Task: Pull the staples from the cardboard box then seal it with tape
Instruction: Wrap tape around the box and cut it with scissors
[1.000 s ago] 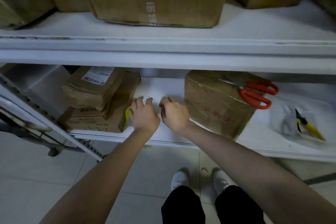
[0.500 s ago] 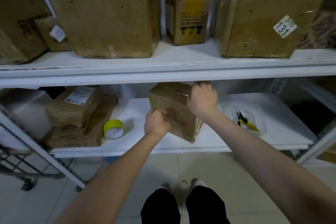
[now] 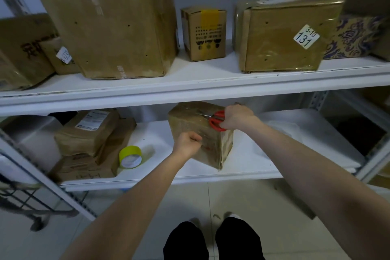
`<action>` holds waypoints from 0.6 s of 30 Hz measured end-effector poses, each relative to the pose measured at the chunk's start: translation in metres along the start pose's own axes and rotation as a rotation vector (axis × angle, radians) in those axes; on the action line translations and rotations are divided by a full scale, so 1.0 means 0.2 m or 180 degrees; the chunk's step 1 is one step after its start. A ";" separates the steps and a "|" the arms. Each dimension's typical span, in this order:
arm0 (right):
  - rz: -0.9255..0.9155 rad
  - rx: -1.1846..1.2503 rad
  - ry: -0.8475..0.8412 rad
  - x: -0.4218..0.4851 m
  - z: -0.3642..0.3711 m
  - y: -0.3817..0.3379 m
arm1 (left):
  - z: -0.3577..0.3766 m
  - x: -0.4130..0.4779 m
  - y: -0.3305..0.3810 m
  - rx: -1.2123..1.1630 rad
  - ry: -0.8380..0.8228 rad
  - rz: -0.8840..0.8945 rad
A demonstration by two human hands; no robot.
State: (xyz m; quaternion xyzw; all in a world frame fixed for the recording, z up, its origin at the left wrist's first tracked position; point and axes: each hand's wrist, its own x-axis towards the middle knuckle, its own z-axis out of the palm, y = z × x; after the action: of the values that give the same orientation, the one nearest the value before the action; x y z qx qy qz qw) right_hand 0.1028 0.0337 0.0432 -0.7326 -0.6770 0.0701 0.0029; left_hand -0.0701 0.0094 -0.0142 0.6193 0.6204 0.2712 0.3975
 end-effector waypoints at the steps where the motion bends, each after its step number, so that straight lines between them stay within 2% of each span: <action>1: -0.0040 0.0002 0.0049 -0.02 -0.01 0.00 | 0.00 0.00 -0.01 -0.0027 -0.0006 -0.0013; 4: -0.0067 0.0123 0.0429 -0.09 -0.05 -0.02 | -0.02 -0.02 -0.02 -0.0111 -0.0058 -0.0111; 7: -0.0235 0.0598 0.0774 -0.17 -0.04 -0.13 | -0.05 -0.02 -0.06 -0.0267 -0.0085 -0.0254; 12: -0.0605 0.1351 0.0386 -0.23 0.15 -0.46 | -0.16 -0.04 -0.22 -0.0170 0.0066 -0.0754; 15: -0.0393 0.1527 -0.0014 -0.15 0.37 -0.63 | -0.26 -0.04 -0.36 -0.0265 0.0121 -0.1232; 18: -0.0052 0.1601 -0.0200 -0.06 0.59 -0.73 | -0.33 -0.02 -0.47 -0.0515 0.0105 -0.1439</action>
State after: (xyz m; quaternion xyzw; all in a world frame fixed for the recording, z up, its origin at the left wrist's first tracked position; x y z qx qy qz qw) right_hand -0.0557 0.0230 -0.0580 -0.7008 -0.6439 0.2590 0.1646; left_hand -0.1767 0.0081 -0.0574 0.4262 0.7260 0.2343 0.4862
